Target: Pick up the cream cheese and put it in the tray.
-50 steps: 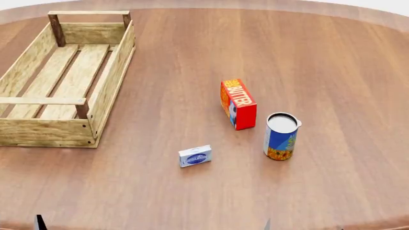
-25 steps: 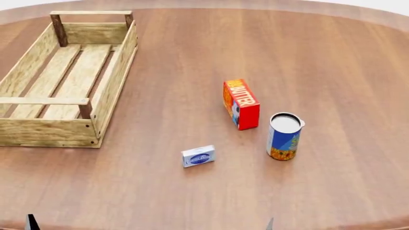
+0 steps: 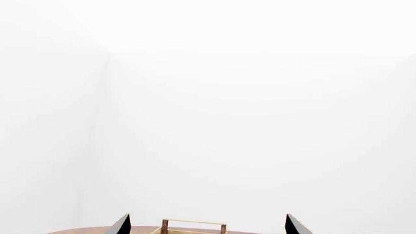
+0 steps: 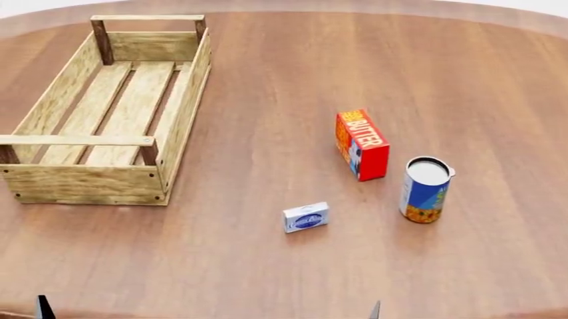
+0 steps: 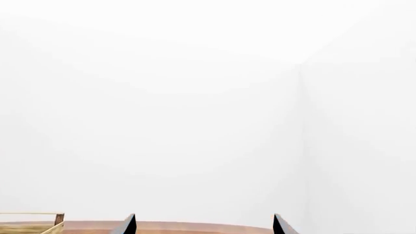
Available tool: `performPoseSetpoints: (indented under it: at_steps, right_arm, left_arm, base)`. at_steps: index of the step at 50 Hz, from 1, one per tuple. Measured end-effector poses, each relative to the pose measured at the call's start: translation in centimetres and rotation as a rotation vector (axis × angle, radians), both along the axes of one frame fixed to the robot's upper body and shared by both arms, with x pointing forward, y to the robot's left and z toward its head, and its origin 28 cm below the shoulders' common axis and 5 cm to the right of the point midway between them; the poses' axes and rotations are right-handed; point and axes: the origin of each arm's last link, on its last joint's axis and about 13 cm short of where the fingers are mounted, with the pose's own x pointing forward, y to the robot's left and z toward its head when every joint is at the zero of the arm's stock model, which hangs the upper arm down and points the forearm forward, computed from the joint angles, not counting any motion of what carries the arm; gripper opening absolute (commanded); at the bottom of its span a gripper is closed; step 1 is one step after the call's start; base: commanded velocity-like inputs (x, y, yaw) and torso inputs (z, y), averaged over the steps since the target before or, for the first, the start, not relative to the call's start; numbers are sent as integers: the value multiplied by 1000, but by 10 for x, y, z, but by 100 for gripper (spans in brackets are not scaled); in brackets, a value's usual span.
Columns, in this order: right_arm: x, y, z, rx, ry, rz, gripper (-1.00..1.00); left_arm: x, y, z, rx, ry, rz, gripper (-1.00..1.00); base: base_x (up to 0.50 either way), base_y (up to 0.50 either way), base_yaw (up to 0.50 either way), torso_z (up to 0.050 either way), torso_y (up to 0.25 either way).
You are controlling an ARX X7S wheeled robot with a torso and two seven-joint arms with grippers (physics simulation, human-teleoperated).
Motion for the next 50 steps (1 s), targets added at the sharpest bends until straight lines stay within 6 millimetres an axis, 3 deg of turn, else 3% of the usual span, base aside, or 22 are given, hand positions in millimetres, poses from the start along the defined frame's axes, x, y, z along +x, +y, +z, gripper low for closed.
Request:
performPoseSetpoints:
  at_steps: [50]
  right_arm:
    - [-1, 0, 1, -3, -2, -26, 100]
  left_arm:
    - [-1, 0, 1, -1, -3, 7, 100]
  base:
    - [0, 229, 0, 0, 0]
